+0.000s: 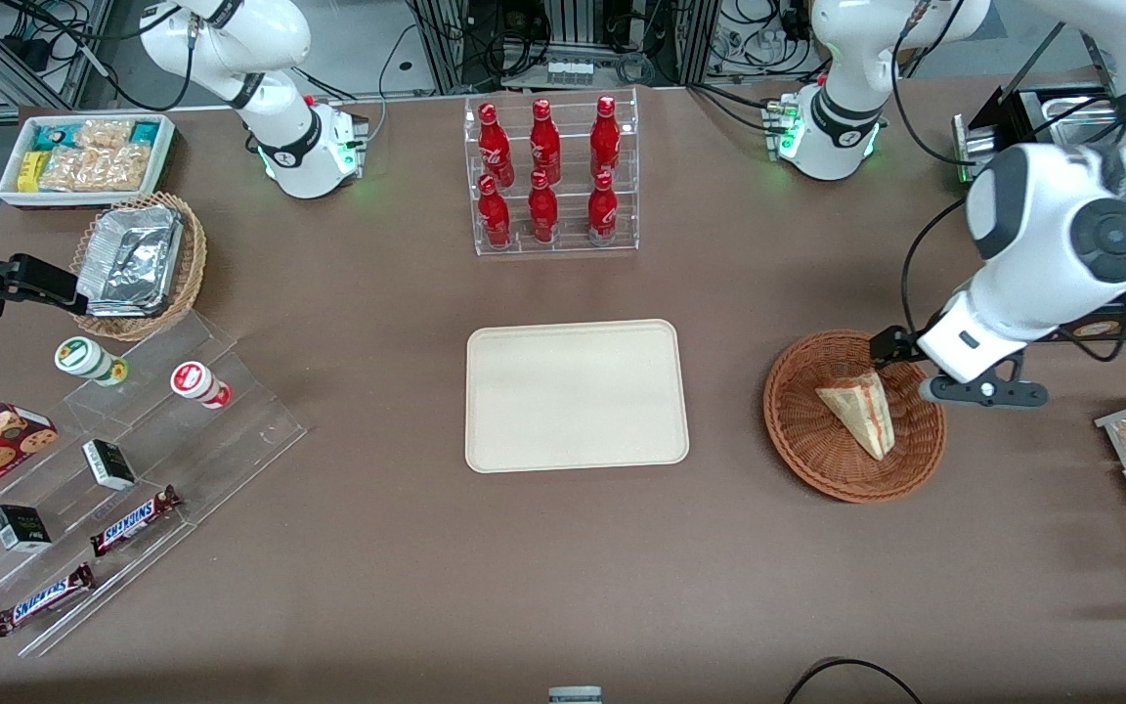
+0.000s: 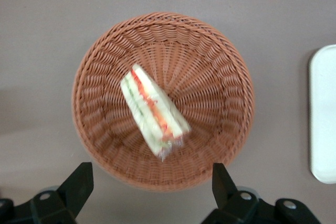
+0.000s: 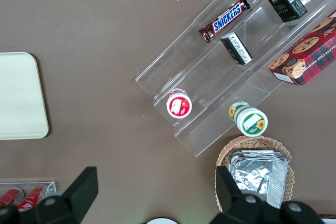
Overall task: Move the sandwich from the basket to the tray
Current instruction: 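Lower the open left gripper over the sandwich in the wicker basket, then close the left gripper on the wrapped sandwich wedge, then lift the sandwich and carry it with the left gripper over the cream tray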
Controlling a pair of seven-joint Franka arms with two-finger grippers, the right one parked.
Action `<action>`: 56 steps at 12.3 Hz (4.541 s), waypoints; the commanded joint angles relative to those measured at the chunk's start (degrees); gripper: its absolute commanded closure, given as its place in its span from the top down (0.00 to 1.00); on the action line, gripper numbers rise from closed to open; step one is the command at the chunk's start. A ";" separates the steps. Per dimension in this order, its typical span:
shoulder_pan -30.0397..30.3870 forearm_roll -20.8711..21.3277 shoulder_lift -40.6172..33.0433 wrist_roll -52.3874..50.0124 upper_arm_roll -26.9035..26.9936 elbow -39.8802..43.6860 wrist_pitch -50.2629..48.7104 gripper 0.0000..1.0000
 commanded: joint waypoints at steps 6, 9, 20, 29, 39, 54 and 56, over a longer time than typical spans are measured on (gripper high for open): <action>0.73 0.30 3.55 -27.96 -0.30 -6.06 11.93 1.00; -0.24 0.39 4.61 -42.86 -0.30 -6.32 12.90 1.00; 0.20 1.97 11.46 -42.44 -0.30 -6.50 17.39 0.73; -0.33 1.97 5.59 -38.58 -0.56 -3.18 6.88 0.00; -16.74 1.44 16.01 -33.75 -5.66 18.97 -10.39 0.00; -36.53 4.07 39.76 -57.11 -5.23 44.30 -8.20 0.00; -36.71 7.23 40.20 -59.74 -5.22 43.95 -7.93 0.00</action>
